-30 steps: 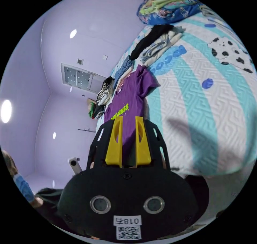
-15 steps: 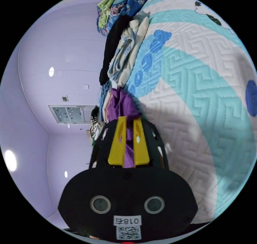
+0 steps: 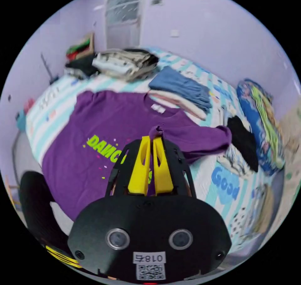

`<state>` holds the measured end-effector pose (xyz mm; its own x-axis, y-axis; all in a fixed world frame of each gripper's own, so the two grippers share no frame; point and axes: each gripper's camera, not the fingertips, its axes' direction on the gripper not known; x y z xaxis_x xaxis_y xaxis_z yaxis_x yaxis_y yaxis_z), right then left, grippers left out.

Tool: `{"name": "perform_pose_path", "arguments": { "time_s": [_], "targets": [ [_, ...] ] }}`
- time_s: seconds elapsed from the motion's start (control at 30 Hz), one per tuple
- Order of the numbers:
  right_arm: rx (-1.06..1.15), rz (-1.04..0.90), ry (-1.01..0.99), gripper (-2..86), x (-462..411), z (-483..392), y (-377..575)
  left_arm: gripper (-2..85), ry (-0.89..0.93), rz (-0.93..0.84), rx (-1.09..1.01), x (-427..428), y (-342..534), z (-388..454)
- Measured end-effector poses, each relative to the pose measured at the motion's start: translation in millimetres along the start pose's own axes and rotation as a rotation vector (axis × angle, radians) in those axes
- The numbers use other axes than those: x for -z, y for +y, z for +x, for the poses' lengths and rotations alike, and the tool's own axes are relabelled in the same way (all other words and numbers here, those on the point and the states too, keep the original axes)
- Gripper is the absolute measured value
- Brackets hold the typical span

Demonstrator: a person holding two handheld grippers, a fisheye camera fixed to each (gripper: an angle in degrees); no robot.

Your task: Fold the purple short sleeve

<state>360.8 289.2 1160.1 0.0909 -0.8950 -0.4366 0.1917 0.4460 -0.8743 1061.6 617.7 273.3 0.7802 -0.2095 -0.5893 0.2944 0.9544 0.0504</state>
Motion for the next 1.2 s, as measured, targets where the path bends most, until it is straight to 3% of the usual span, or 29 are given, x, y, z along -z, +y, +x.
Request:
{"name": "perform_pose_path", "arguments": {
  "time_s": [0.13, 0.23, 0.57, 0.77, 1.03, 1.2],
  "targets": [
    [0.225, -0.197, 0.196, 2.9, -60.8, -90.1, -15.5, -0.9, -0.017, -0.02, 0.136, -16.4, 18.1, -38.7],
    [0.183, -0.151, 0.23, 3.4, -56.0, -99.3, -17.8, -0.9, 0.081, -0.008, 0.262, -25.8, 34.5, -70.6],
    [0.387, -0.046, -0.107, 9.4, 25.8, -69.7, -17.4, -0.9, 0.304, 0.035, 0.542, -62.9, 84.4, -130.6],
    [0.087, 0.064, -0.327, 7.8, 103.9, 22.2, 56.4, -0.9, 0.4, 0.097, 0.651, -80.7, 121.7, -141.3],
    [-0.3, 0.034, -0.479, 6.7, 112.7, 88.7, 232.0, -0.9, 0.418, 0.232, 0.543, -62.6, 146.6, -97.3],
    [-0.381, -0.035, -0.519, 7.5, 97.9, 87.7, 286.5, -0.4, 0.386, 0.18, 0.893, -93.1, 200.8, -136.5]
  ]
}}
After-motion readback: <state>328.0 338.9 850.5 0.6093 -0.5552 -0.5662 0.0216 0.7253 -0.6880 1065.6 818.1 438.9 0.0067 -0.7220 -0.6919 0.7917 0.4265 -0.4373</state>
